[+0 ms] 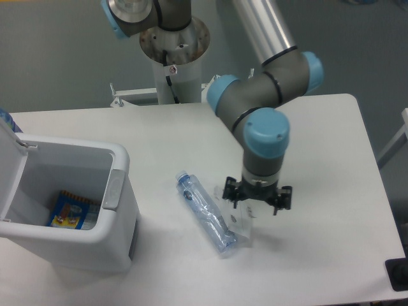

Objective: Place the trash in the trash can
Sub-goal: 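Move the gripper over the white paper piece beside the bottle, then lower the gripper and close it on the white paper piece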

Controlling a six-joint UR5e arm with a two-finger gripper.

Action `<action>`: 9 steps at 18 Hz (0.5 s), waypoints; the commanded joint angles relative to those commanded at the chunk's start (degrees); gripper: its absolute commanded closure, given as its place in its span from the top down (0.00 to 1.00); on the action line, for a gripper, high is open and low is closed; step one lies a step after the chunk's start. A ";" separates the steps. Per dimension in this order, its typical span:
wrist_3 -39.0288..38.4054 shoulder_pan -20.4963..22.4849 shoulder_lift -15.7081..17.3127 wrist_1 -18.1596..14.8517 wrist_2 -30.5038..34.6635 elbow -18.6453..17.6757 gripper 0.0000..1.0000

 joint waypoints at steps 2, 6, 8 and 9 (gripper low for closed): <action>-0.09 -0.88 -0.17 0.00 0.00 -0.53 1.00; -1.49 -1.05 -0.79 0.00 -0.17 -0.53 0.97; -2.81 -1.58 -1.14 0.09 -0.18 -0.10 0.92; -3.25 -1.76 -1.40 0.09 -0.18 0.08 0.90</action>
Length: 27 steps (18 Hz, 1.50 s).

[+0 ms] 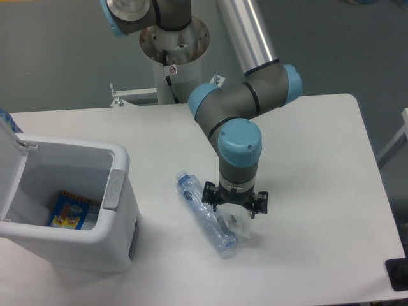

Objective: Place the trash in the trash can
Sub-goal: 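Lower the gripper and close it on the white paper piece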

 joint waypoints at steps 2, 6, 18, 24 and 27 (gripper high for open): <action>-1.75 0.00 -0.44 0.00 0.00 0.53 0.89; -3.34 0.00 -1.32 0.09 0.00 1.75 0.84; -6.16 -0.35 -2.20 0.00 0.09 2.90 0.36; -6.16 -0.35 -1.76 0.00 0.18 2.37 0.20; -6.24 -0.27 -1.50 -0.09 0.00 2.37 0.13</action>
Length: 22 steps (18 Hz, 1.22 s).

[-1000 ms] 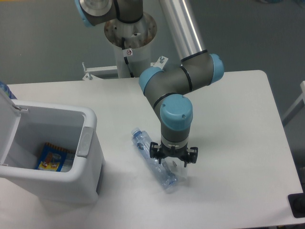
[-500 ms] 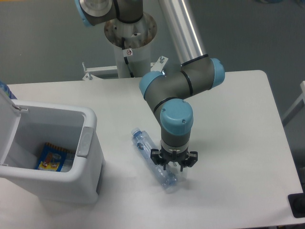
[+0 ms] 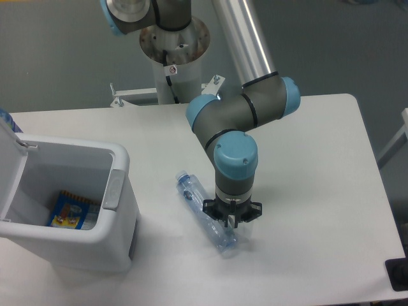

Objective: Place the trash in the trash can
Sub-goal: 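Lower the gripper and close it on the white paper piece, then lift the white paper piece off the table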

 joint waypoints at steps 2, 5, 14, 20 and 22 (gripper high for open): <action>0.09 0.44 0.35 0.00 0.00 0.09 0.10; 0.09 2.11 1.23 0.00 -0.18 0.00 0.03; -1.67 3.25 1.23 0.09 -0.61 2.98 0.00; -7.64 4.75 0.26 0.09 -1.67 9.75 0.00; -9.31 4.92 0.35 0.09 -1.76 11.24 0.00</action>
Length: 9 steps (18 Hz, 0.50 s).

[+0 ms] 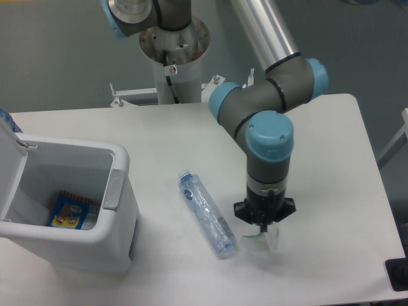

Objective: Place the trash in the trash can
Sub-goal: 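Lift the white paper piece off the table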

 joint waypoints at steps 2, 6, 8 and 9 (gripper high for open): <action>-1.67 -0.09 0.18 0.00 0.00 1.32 0.00; -2.91 -0.35 1.58 0.00 -0.70 2.03 0.00; -3.52 -0.61 2.98 -0.09 -2.19 1.94 0.00; -3.96 -0.70 3.86 -0.09 -2.55 1.85 0.00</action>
